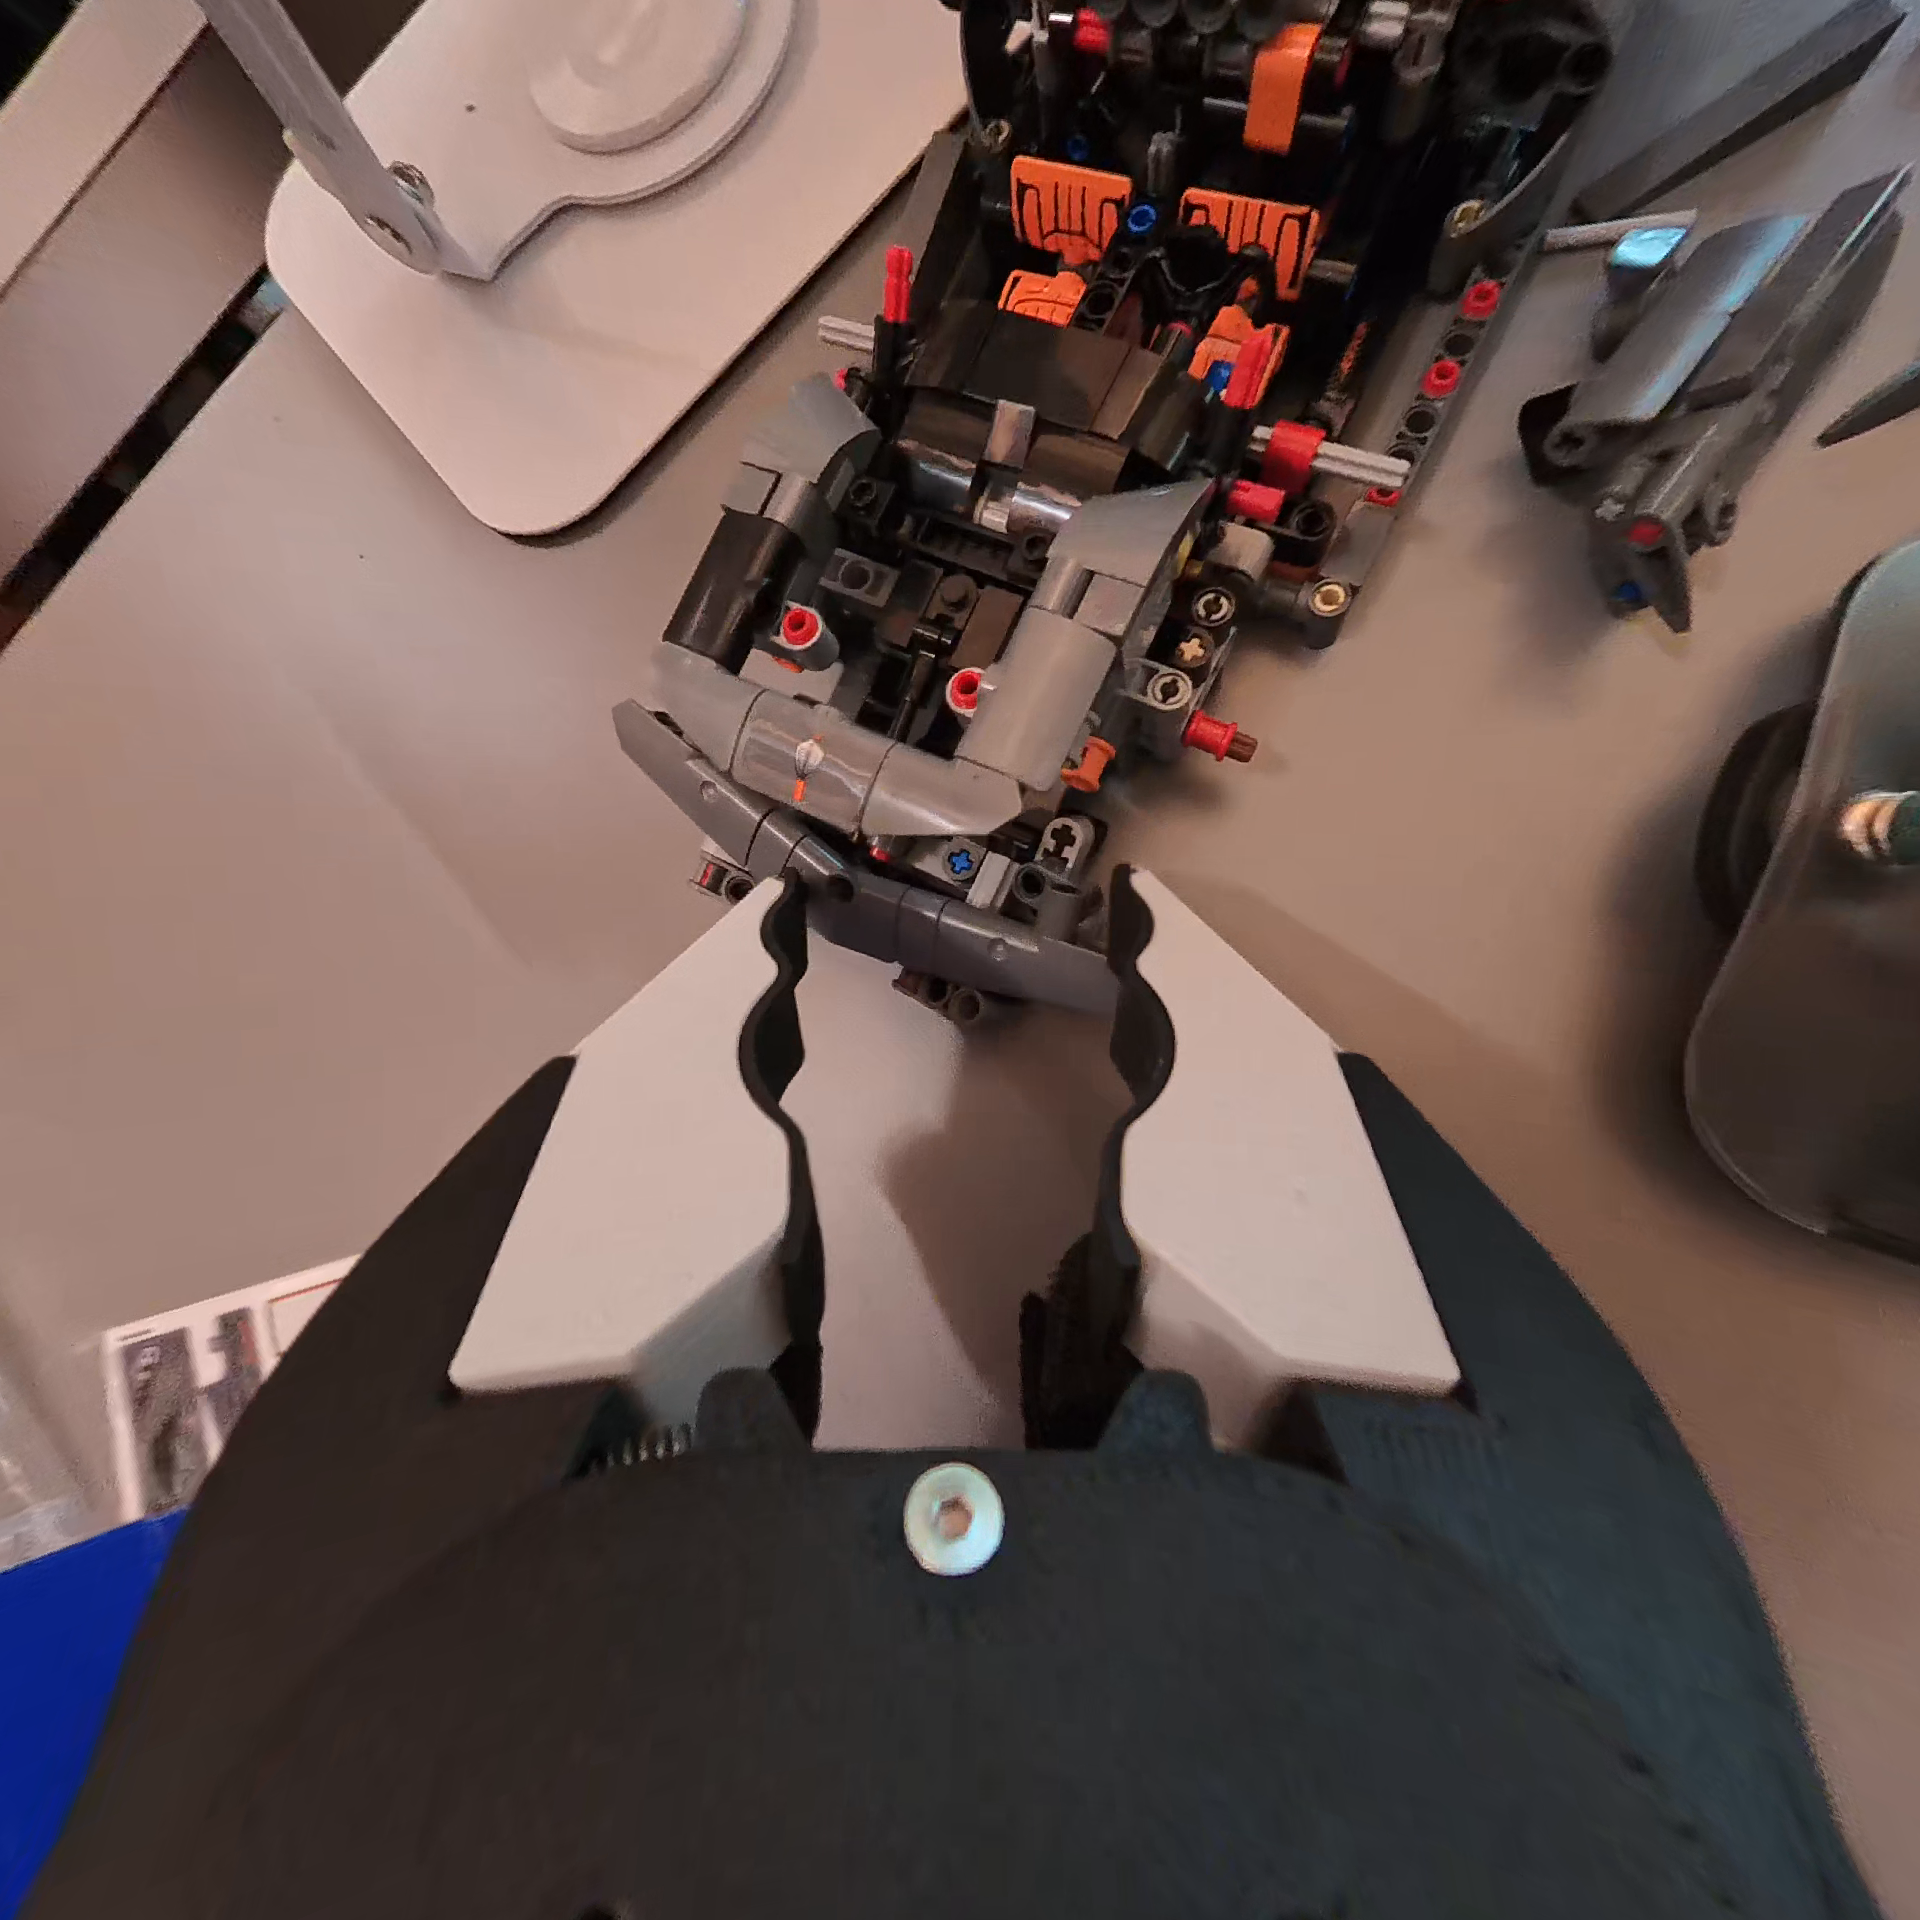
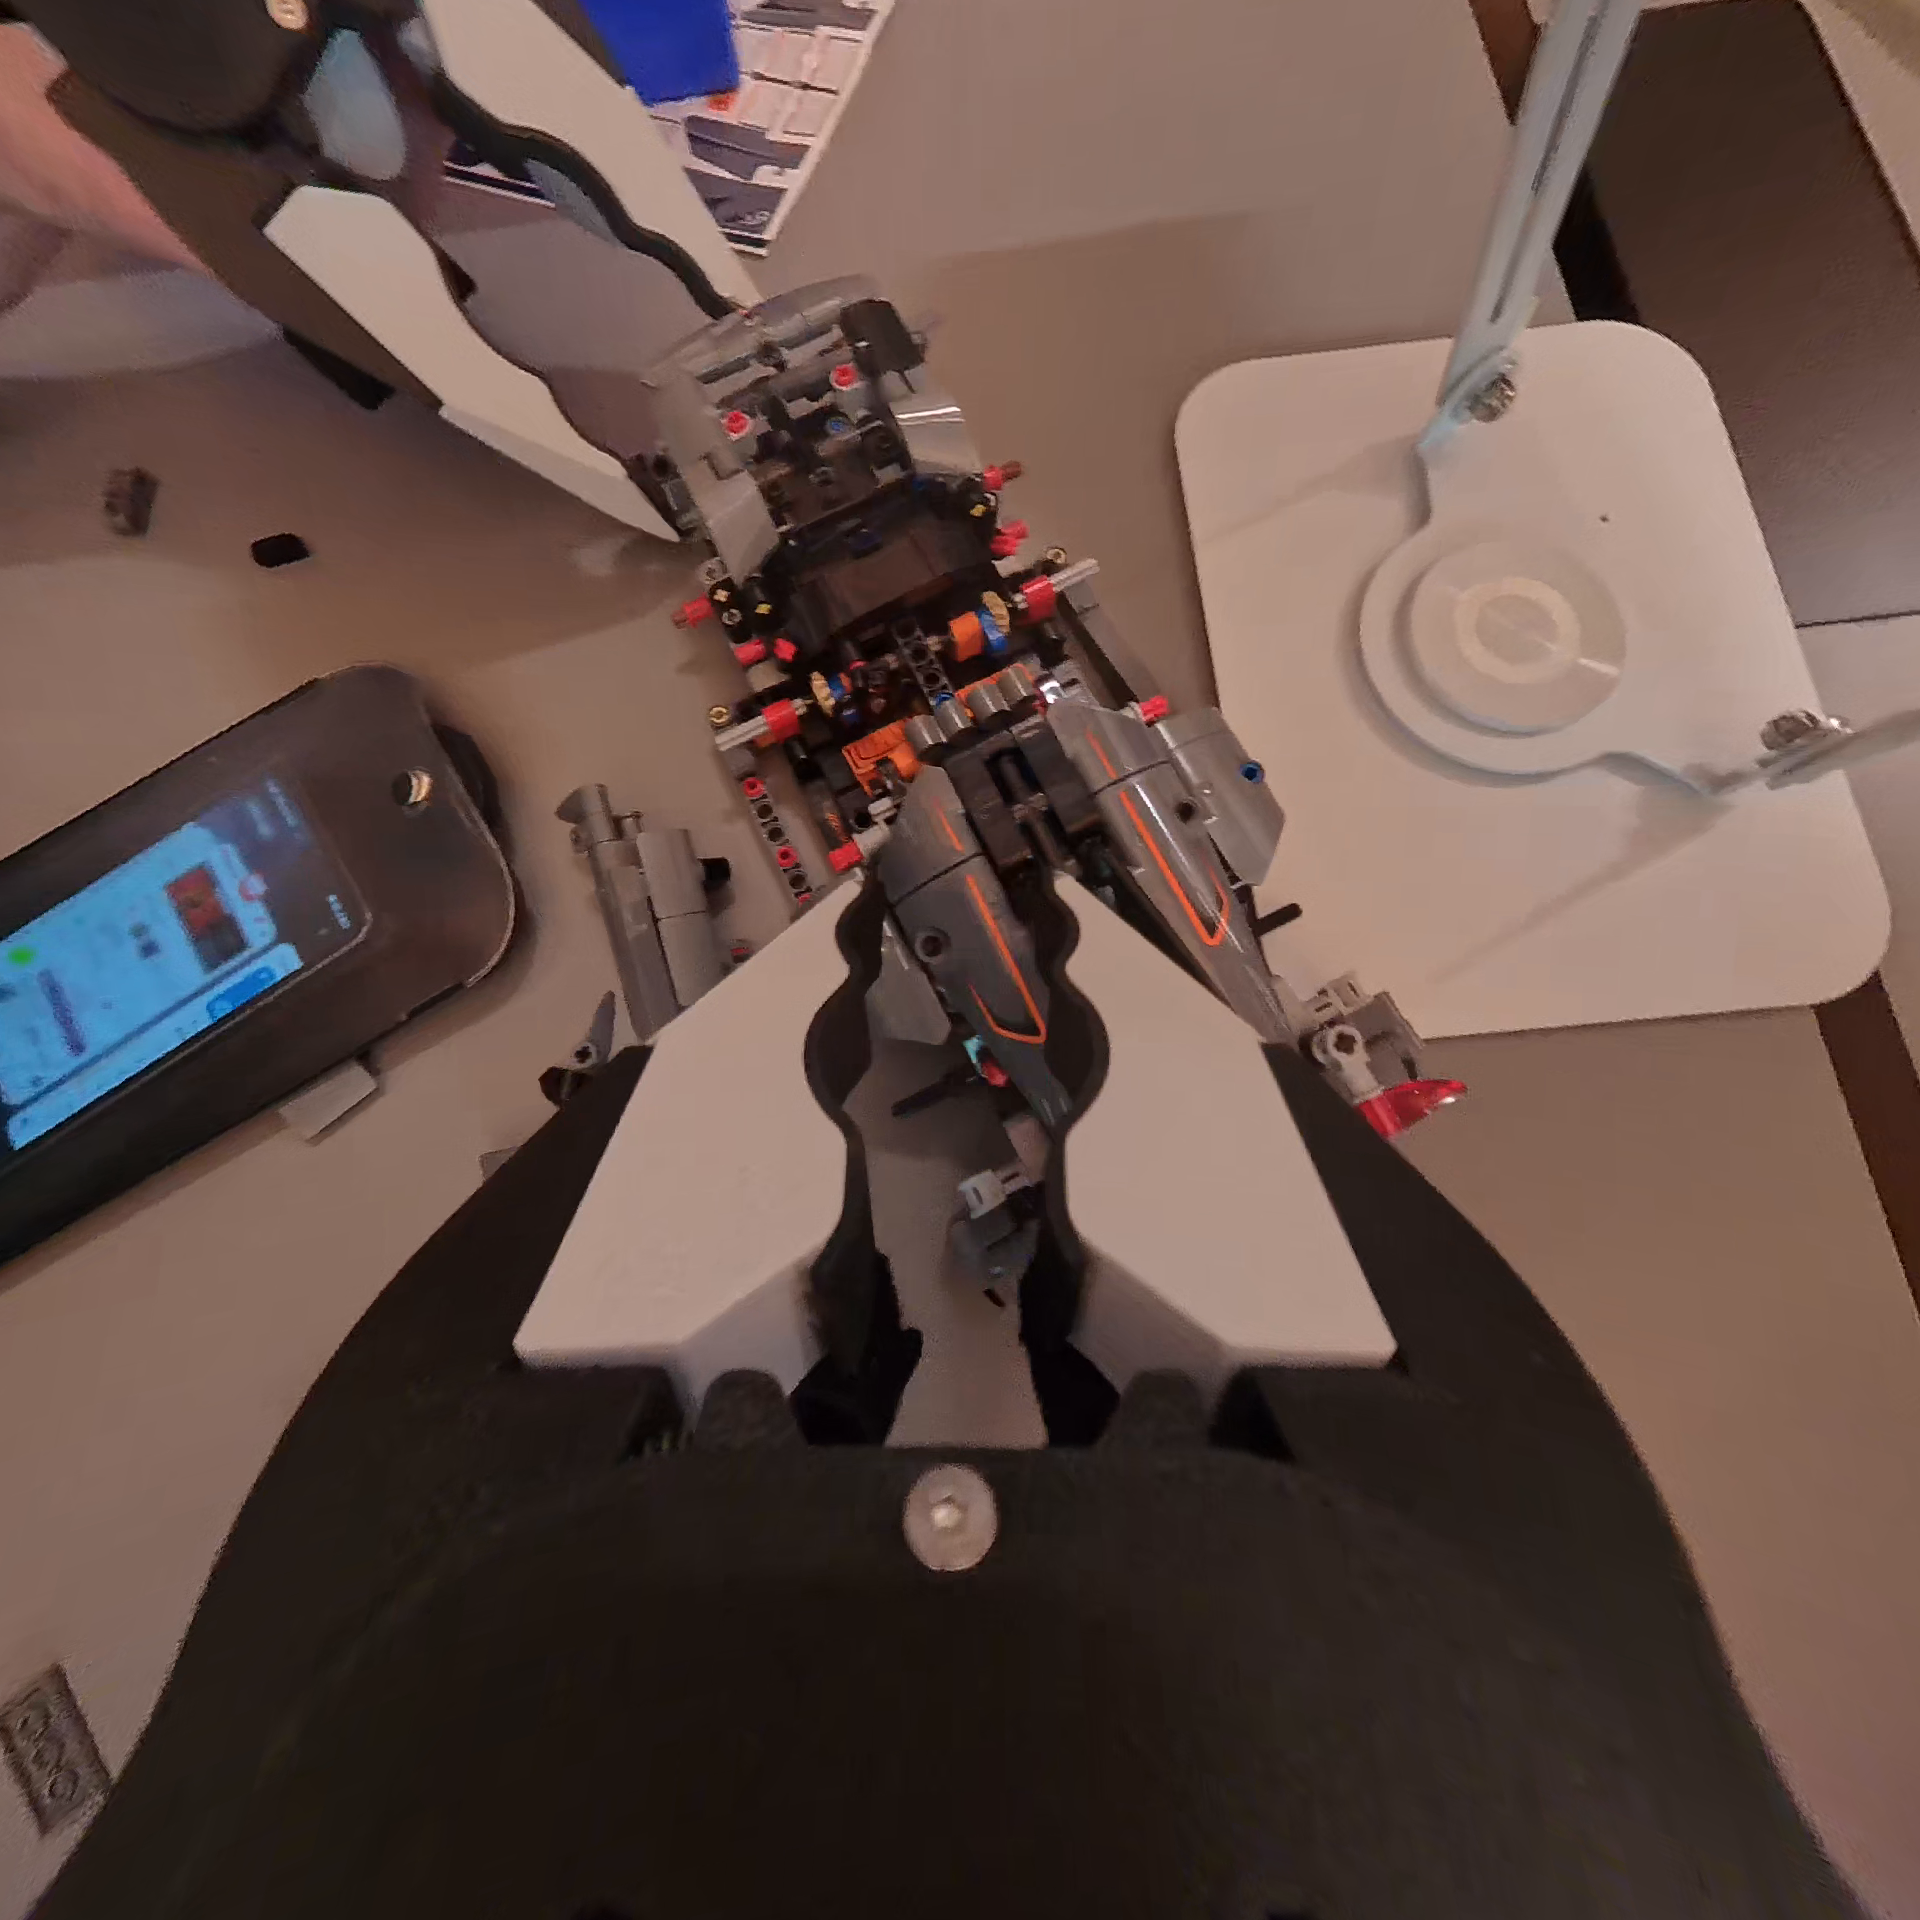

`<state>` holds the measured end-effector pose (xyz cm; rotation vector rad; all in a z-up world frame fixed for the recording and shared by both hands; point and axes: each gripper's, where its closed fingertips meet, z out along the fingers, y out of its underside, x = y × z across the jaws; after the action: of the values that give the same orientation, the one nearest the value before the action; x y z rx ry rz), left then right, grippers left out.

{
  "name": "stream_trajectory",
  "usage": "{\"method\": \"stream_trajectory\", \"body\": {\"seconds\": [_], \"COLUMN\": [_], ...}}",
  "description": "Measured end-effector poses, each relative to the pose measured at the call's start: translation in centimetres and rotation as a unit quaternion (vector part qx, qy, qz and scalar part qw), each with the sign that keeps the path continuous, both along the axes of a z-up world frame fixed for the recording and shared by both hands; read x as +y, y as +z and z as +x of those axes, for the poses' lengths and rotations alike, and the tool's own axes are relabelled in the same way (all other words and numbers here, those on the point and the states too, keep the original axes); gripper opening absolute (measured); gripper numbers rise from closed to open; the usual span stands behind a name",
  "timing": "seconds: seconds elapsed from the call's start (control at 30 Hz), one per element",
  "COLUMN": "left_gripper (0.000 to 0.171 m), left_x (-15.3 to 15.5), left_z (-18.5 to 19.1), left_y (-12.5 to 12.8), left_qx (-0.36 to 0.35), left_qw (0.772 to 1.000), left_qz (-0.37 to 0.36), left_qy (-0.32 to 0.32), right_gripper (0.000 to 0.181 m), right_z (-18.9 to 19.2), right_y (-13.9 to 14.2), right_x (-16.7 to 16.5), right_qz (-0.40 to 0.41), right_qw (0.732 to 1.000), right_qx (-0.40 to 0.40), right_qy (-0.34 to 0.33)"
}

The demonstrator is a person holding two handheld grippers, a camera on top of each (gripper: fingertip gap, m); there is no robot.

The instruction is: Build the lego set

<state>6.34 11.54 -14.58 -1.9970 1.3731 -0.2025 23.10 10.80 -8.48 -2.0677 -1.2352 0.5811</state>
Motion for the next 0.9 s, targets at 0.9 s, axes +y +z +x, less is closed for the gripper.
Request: {"method": "stream_trajectory", "body": {"seconds": [0.9], "left_gripper": [0.051], "left_x": [-0.6], "left_z": [2.7], "left_y": [3.1], "left_qx": [0.025], "left_qw": [0.992], "left_qz": [0.125], "left_qy": [0.004], "right_gripper": [0.024], "right_z": [-0.7], "right_y": [-1.3], "right_x": [-0.7], "right_qz": [0.029], "right_qw": [0.998], "right_qx": [-0.041], "right_qy": [0.029]}}
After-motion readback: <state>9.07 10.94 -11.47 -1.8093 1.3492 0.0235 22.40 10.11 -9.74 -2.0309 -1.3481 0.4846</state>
